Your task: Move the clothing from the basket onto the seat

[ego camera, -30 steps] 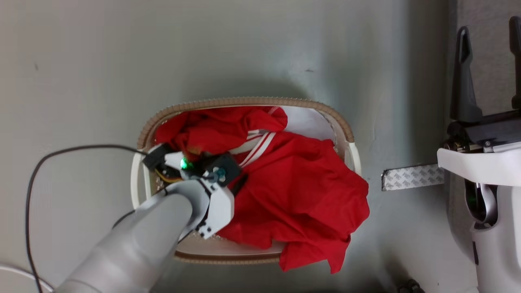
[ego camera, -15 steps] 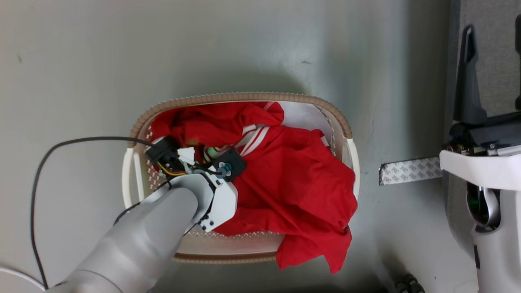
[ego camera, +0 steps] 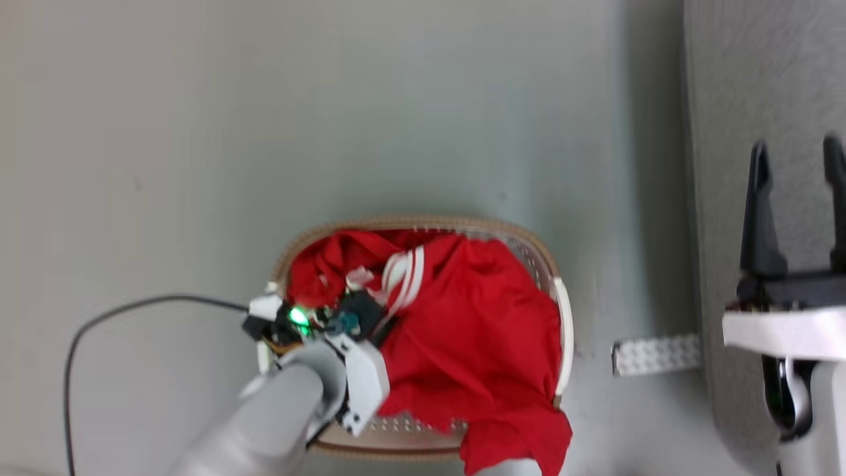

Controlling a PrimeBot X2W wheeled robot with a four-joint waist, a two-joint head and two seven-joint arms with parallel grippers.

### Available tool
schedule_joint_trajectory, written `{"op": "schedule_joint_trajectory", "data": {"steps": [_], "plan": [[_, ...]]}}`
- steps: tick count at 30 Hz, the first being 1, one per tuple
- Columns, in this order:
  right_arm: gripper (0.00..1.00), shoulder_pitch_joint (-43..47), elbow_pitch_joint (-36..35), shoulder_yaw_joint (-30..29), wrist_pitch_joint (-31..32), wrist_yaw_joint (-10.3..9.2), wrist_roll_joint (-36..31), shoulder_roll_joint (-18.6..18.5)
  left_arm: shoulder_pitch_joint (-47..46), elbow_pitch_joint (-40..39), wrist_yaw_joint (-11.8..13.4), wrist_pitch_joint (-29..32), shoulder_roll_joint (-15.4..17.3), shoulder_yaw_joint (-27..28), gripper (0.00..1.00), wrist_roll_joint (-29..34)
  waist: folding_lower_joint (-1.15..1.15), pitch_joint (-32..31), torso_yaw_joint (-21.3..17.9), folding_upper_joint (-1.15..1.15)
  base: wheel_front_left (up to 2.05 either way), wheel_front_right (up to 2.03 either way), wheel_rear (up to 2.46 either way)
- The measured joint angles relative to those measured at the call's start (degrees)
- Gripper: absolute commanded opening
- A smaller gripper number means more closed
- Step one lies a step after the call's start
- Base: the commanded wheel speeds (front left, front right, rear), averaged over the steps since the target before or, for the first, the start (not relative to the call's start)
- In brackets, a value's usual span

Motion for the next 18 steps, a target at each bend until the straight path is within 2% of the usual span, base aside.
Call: {"op": "schedule_joint_trajectory", "data": {"steps": [9, 18], "plan": [[1.00, 7.0, 1.9, -1.5, 0.0, 0.00, -0.4, 0.0, 7.1, -2.7, -0.1, -0.9, -1.1, 0.4, 0.00, -4.0, 0.00, -12.3, 2.8, 0.00, 0.00, 0.00, 0.00], [1.00, 11.4, 3.5, -1.0, 0.0, 0.00, 0.0, 0.0, 12.7, -8.8, 0.3, -0.2, -0.2, 1.5, 0.00, -7.5, -0.01, -22.5, 5.0, 0.00, 0.00, 0.00, 0.00]]}}
